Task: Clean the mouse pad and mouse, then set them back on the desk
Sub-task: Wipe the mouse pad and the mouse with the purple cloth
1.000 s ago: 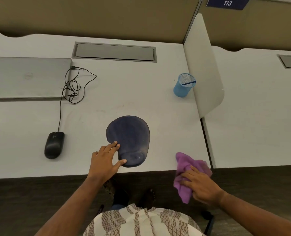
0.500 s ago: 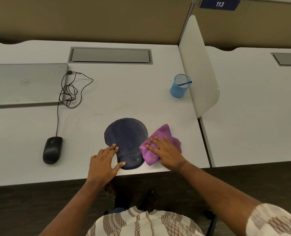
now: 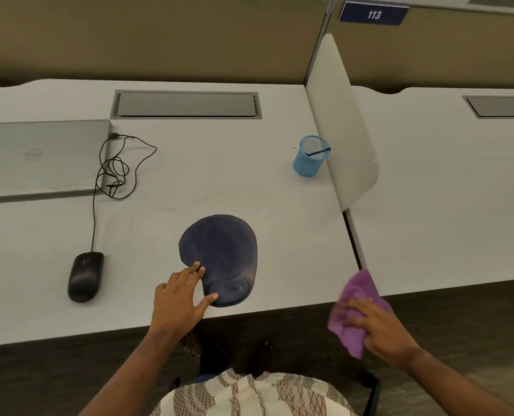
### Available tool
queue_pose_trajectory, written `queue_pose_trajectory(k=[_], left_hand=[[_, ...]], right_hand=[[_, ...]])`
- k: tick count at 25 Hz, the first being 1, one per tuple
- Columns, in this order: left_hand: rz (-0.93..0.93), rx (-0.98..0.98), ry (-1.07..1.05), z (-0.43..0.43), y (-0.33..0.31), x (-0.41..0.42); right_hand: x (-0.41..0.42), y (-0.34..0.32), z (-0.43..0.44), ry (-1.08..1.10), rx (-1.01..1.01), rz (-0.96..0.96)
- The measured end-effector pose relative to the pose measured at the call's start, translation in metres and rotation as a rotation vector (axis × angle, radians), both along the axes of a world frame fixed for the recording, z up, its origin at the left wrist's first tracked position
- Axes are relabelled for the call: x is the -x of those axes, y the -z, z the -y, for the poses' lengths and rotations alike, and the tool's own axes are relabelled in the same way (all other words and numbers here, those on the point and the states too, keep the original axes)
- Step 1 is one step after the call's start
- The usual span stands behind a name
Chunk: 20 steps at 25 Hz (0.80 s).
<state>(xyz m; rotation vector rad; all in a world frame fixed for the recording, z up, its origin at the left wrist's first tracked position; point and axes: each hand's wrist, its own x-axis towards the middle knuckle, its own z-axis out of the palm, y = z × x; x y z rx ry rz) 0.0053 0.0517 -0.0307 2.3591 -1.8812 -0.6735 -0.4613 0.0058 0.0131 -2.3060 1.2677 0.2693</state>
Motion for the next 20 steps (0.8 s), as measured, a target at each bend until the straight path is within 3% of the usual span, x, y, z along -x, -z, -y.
queue_pose_trajectory(k=[4, 9, 11, 15, 20], left_hand=[[-0.003, -0.009, -0.008, 0.000, -0.002, 0.001], [-0.009, -0.028, -0.009, 0.000, -0.006, 0.003], [-0.005, -0.025, -0.004, 0.000, -0.008, 0.003], [-0.009, -0.021, -0.012, 0.000, -0.008, 0.002], [-0.023, -0.023, -0.030, -0.001, -0.007, 0.002]], right_hand=[[-0.027, -0.026, 0.015, 0.099, 0.110, 0.106], [-0.186, -0.030, 0.100, -0.010, 0.162, 0.350], [-0.249, -0.022, 0.134, -0.085, 0.156, 0.263], [-0.308, 0.004, 0.179, -0.197, 0.099, -0.157], [-0.241, 0.024, 0.175, -0.093, 0.085, -0.079]])
